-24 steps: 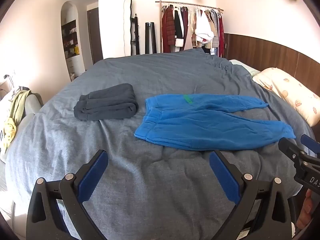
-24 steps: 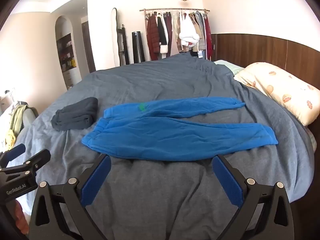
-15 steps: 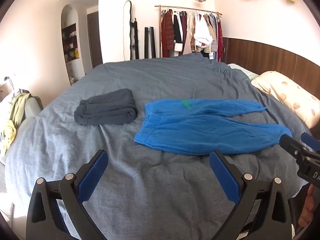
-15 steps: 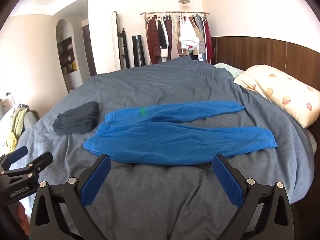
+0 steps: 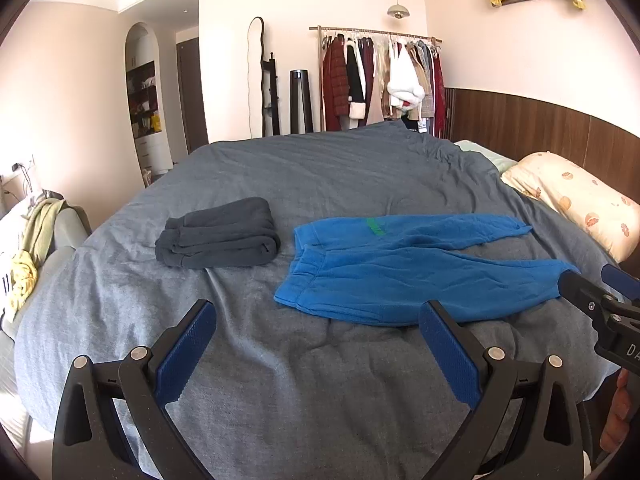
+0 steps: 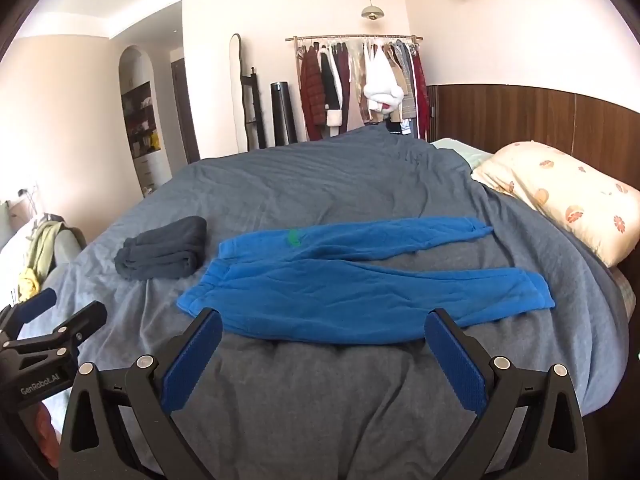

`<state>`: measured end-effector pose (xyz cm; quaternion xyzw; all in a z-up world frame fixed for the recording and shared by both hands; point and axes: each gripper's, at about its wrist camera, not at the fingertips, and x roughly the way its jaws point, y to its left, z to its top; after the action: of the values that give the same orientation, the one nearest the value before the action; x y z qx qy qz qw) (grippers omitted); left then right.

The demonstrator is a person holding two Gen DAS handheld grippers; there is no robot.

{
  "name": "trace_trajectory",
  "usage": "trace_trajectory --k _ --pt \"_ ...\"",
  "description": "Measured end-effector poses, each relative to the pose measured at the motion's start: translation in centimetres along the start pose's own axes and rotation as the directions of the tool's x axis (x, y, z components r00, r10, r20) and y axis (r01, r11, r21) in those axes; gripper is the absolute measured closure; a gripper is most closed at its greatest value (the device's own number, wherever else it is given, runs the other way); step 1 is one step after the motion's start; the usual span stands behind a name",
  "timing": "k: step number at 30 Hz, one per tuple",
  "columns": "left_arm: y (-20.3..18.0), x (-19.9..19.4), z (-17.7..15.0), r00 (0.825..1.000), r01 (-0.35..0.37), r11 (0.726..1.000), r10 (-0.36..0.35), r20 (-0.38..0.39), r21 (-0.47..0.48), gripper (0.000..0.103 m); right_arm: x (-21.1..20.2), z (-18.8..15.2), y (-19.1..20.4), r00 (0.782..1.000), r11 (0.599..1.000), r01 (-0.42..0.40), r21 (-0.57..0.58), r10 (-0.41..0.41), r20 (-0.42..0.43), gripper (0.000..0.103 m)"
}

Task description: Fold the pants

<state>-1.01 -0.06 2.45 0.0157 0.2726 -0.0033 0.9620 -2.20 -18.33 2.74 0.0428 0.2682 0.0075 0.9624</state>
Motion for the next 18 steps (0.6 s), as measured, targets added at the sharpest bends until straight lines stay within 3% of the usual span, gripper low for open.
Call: trace_trajectory --k 18 --pt "0.1 0.03 -0.09 1.0 0.007 1.0 -0.007 -0.008 -0.013 0.0 -0.16 -0.25 0.06 1.0 1.0 -0.002 0.001 0.002 0.005 0.0"
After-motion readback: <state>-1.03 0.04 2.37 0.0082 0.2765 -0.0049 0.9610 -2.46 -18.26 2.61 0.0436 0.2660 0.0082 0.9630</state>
